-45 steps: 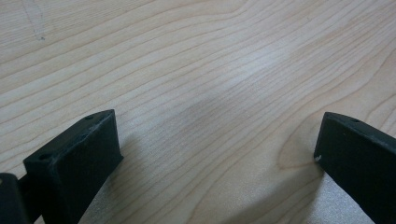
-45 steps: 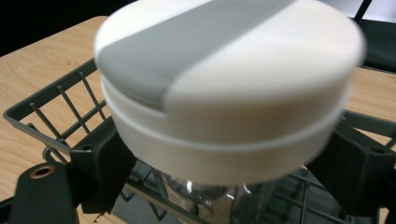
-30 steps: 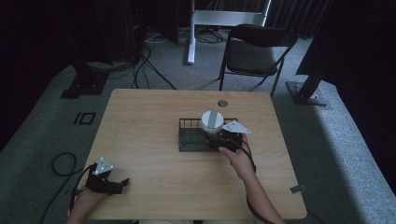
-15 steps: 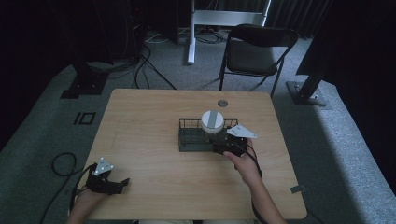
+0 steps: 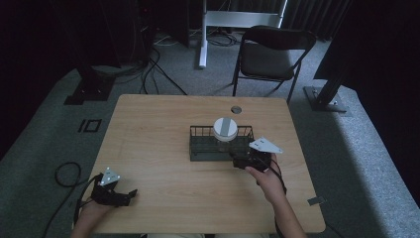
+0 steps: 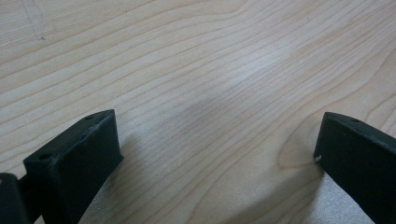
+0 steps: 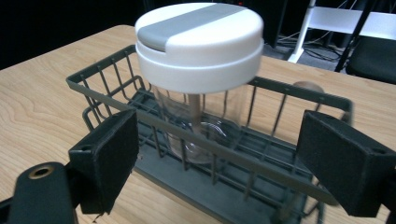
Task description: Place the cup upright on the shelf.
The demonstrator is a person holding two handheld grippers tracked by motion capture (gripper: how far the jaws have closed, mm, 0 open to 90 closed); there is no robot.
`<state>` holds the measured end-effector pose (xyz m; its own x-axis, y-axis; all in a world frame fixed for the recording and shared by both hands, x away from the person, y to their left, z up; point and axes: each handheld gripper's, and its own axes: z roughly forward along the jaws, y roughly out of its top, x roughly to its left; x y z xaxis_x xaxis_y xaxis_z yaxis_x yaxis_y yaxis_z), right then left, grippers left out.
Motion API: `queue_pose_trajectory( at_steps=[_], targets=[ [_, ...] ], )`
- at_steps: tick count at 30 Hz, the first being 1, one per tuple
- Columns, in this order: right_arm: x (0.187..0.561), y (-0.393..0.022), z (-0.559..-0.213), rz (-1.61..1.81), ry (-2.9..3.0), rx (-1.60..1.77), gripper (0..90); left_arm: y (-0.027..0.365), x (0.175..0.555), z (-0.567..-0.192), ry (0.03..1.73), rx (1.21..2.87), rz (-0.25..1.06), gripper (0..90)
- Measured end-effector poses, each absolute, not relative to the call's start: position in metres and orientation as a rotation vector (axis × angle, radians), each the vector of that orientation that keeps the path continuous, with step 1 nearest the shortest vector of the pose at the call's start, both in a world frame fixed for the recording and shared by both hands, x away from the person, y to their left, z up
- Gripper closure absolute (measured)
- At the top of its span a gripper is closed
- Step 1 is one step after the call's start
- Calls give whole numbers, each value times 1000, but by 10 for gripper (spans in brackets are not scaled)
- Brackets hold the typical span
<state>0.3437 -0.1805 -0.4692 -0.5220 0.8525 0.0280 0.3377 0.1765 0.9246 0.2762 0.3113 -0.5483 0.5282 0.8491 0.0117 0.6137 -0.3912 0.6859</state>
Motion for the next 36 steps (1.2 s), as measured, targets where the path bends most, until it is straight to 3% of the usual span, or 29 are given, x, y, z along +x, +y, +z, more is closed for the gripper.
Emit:
queue_pose_trajectory(
  at_steps=[36],
  targets=[
    [319, -242, -510, 1189, 1911, 1221, 134, 311, 276, -548, 1182, 2138, 483, 5]
  ],
)
